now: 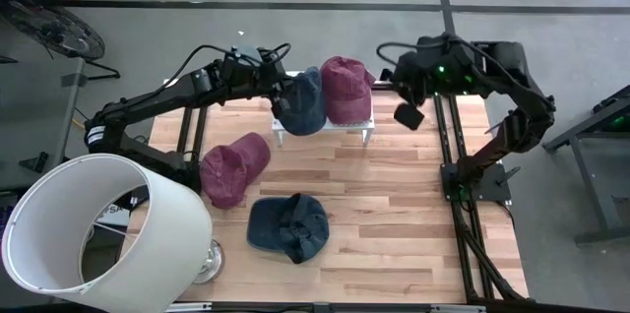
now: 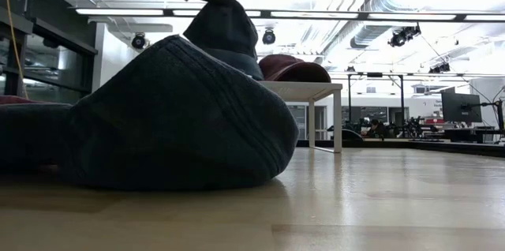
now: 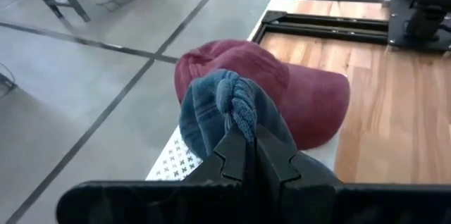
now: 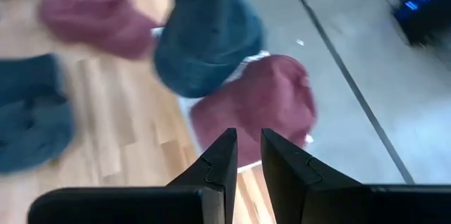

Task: Pick & Place hat
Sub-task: Put the top black cap on the shelf

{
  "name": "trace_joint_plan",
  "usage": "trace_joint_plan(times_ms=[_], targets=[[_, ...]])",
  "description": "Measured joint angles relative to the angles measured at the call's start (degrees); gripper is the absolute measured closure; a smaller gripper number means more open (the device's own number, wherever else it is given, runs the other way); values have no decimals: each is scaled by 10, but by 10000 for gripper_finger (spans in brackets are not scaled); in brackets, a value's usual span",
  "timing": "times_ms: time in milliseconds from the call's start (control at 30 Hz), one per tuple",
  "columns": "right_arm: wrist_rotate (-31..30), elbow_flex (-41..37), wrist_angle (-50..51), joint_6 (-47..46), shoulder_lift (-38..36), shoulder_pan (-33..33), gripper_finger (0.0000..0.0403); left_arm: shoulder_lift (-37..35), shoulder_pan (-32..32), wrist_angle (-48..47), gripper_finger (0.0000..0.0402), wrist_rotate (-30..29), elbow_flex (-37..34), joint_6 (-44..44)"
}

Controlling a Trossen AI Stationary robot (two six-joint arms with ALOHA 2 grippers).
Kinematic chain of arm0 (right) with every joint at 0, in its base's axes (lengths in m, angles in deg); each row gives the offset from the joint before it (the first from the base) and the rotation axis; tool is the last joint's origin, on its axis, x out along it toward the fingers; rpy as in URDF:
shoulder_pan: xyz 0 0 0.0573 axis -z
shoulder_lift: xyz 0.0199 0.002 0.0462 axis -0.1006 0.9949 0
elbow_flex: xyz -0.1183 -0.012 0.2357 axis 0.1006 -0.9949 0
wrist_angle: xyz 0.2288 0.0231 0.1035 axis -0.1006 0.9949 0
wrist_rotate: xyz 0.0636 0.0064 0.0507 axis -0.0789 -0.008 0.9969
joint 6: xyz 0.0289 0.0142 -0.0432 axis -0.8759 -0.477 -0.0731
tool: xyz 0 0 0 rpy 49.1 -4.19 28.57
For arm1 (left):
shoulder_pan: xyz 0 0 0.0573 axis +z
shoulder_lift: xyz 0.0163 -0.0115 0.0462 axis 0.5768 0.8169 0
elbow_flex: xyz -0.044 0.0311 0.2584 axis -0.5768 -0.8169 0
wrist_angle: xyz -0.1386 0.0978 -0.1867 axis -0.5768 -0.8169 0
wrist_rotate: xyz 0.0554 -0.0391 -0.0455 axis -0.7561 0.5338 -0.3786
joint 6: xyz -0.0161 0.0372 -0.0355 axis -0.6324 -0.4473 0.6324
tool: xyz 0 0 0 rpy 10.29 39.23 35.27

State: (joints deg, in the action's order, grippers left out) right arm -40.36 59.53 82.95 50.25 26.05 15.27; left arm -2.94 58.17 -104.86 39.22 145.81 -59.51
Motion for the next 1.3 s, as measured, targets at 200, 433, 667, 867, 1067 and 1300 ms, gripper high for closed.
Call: trace_joint_plan(times_ms=[200,433,667,867,1067,1300], targets=[[-24,0,-10,-57,3,62,346,0,0,-2,400,-10,0,-5],[55,0,-5,-4,45,126,346,0,0,-6,400,-37,0,-6],[176,-1,11,141,104,187,346,0,-1,-6,400,-48,0,-6],[253,-1,11,212,138,230,383,0,-1,-10,400,-48,0,-1],[263,0,11,259,158,265,401,0,-1,-10,400,-44,0,3],[249,-89,12,266,167,301,402,0,-1,-11,400,-42,0,4]])
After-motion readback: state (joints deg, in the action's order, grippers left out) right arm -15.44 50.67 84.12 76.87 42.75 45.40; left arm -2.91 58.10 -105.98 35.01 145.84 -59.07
